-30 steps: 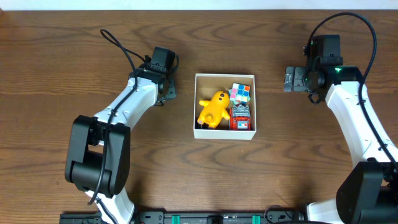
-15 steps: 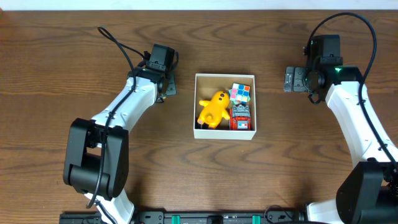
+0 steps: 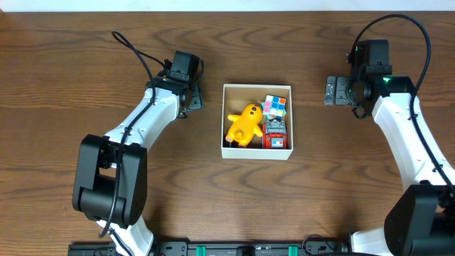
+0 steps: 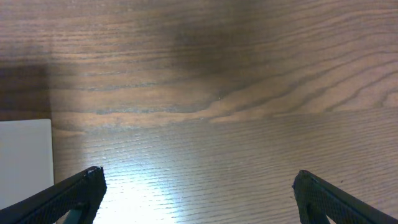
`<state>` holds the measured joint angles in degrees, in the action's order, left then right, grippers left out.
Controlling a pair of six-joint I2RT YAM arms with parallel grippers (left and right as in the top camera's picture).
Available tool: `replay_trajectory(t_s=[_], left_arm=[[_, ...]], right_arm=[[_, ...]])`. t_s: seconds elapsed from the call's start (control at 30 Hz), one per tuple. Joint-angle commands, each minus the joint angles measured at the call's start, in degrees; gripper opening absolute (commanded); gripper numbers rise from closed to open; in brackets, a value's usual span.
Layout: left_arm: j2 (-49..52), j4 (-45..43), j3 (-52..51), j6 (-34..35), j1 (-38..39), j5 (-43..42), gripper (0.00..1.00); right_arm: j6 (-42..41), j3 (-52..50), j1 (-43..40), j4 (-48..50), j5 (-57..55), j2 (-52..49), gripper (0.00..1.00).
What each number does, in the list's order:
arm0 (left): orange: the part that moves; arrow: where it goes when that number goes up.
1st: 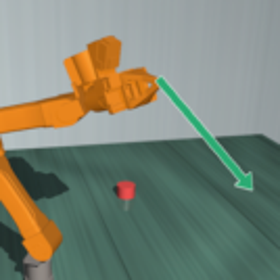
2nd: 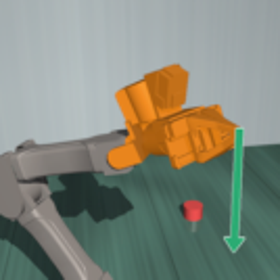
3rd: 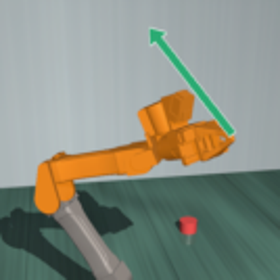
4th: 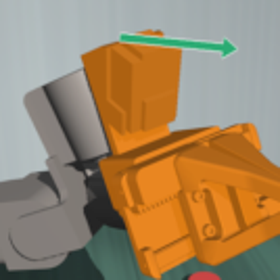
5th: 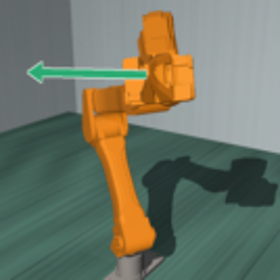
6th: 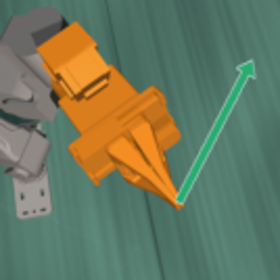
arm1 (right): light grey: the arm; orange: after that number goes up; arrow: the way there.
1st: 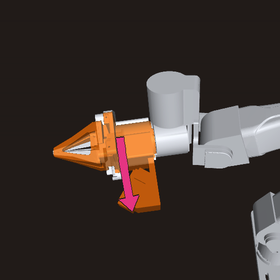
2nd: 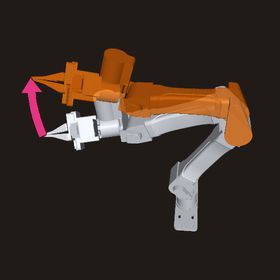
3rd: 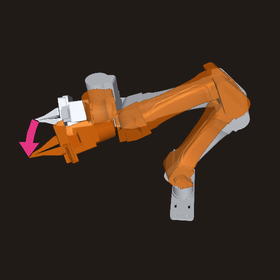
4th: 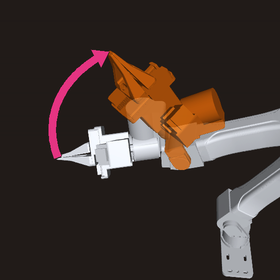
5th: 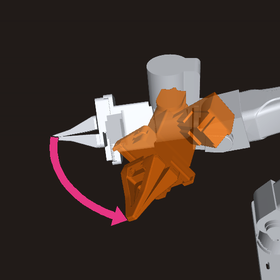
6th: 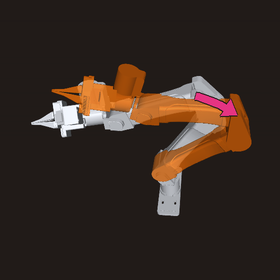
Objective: Pack container
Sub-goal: 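Lower the left gripper over the yellow ball and close on it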
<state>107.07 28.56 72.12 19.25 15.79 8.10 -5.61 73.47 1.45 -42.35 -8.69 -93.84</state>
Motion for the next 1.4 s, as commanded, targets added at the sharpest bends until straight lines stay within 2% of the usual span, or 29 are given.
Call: replay_trajectory(t_s=[0.0,0.17,0.27,0.37,0.43,0.5,0.67,1.0,1.03,1.07,1.1,1.17,1.2,1.37], left_arm=[[1.6,0.3,-0.6,-0.4,-0.2,0.0,0.72],[3.2,0.3,-0.7,-0.4,-0.2,0.0,0.72],[5.0,0.3,-0.6,-0.4,-0.2,0.0,0.65],[5.7,0.3,-0.6,-0.4,-0.2,0.0,0.45],[5.6,0.1,-0.6,-0.4,-0.2,0.0,0.26],[5.2,0.1,-0.6,-0.4,-0.2,0.0,0.13],[3.4,0.1,-0.6,-0.4,-0.2,0.0,0.05],[-7.9,0.1,-0.6,-0.4,-0.2,0.0,0.06],[-8.7,0.1,-0.6,-0.4,-0.2,0.0,0.16],[-9.5,0.1,-0.6,-0.4,-0.2,0.0,0.34],[-10.0,0.2,-0.6,-0.4,-0.2,0.0,0.44],[-10.3,0.4,-0.6,-0.4,-0.2,0.0,0.63],[-10.1,0.7,-0.6,-0.4,-0.2,0.0,0.69],[-7.1,2.5,-0.6,-0.4,-0.2,0.0,0.69]], right_arm=[[0.3,0.9,-0.2,0.1,-0.5,0.7,0.99],[0.3,0.9,-0.2,0.1,-0.5,0.7,0.99],[0.3,0.9,-0.2,0.1,-0.5,0.7,0.99],[0.3,0.9,-0.2,0.1,-0.5,0.7,0.99],[0.3,0.9,-0.2,0.1,-0.5,0.7,0.99],[0.3,0.9,-0.2,0.1,-0.5,0.7,0.99],[0.3,0.9,-0.2,0.1,-0.5,0.7,0.99],[0.3,0.9,-0.2,0.1,-0.5,0.7,0.99],[0.3,0.9,-0.2,0.1,-0.5,0.7,0.99],[0.3,0.9,-0.2,0.1,-0.5,0.7,0.99],[0.3,0.9,-0.2,0.1,-0.5,0.7,0.99],[0.3,0.9,-0.2,0.1,-0.5,0.7,0.99],[0.3,0.9,-0.2,0.1,-0.5,0.7,0.99],[0.3,0.9,-0.2,0.1,-0.5,0.7,0.99]])
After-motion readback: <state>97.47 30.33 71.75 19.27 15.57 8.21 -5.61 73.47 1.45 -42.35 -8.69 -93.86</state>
